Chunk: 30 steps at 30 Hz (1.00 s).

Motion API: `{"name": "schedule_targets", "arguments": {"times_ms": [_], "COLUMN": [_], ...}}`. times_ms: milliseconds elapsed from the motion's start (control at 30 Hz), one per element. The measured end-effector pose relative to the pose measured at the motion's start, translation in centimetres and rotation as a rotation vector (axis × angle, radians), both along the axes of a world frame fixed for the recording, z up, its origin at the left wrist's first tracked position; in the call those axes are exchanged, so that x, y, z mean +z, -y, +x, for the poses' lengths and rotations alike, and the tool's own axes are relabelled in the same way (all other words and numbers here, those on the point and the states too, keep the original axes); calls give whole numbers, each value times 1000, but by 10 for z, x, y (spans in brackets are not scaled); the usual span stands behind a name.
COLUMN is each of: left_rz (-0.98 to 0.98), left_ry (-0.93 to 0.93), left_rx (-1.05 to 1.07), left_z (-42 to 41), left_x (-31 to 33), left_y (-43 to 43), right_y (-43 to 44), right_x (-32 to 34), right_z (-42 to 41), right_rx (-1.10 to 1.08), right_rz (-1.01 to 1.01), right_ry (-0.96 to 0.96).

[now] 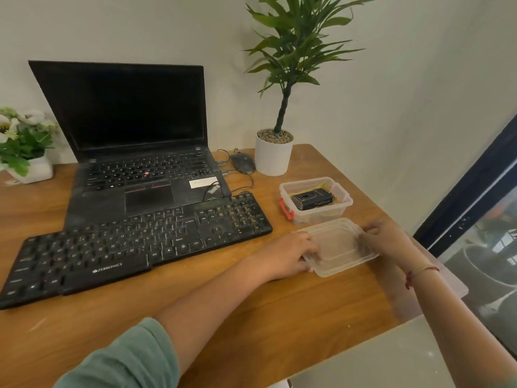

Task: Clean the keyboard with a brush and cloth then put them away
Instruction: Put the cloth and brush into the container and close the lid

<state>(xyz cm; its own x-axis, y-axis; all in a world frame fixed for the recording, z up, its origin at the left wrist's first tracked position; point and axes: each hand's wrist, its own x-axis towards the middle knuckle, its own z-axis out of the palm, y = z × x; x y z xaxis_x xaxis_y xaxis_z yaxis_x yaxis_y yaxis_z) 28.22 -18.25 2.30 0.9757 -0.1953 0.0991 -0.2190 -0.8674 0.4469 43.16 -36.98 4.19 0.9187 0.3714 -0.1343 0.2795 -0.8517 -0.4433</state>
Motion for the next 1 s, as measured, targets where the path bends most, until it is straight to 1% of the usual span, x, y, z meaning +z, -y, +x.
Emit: {"name": "schedule_targets", "arguments": {"times_ms": [100, 200, 267, 333, 500, 600, 700, 800, 900, 933, 1000], "left_rz": [14, 27, 51, 60, 118, 130, -9, -231, -547, -673, -929], "left_ry": [25, 42, 97, 212, 600, 780, 858, 812, 694, 633, 475], "left_rx": [-17, -57, -90, -112, -121, -42, 98, 228, 406, 452, 512], "left_z": [-4, -9, -15, -21, -20, -16, -11, -6, -1, 3, 13], "left_x": [-2, -9, -12, -11, 2, 15, 26, 29, 30, 30, 32], "left_y": [-2, -9, -9, -7, -14, -19, -24, -23, -17, -17, -17], "right_y": [4, 15, 21, 23, 21, 13, 5, -2, -8, -9, -13], "right_x": [7, 17, 24, 31, 51, 61, 64, 61, 59, 58, 51], "right_z": [1, 2, 0, 0, 5, 6, 4, 2, -1, -1, 0], "right_rx": [-67, -70, -58, -52, -71, -43, -5, 9, -59, -72, -61], "right_rz": [-1, 84, 87, 117, 298, 373, 520, 734, 976, 992, 995], "right_ry": [-144, -308, -354, -372, -422, -415, -381, -346, -413, -399, -307]}}
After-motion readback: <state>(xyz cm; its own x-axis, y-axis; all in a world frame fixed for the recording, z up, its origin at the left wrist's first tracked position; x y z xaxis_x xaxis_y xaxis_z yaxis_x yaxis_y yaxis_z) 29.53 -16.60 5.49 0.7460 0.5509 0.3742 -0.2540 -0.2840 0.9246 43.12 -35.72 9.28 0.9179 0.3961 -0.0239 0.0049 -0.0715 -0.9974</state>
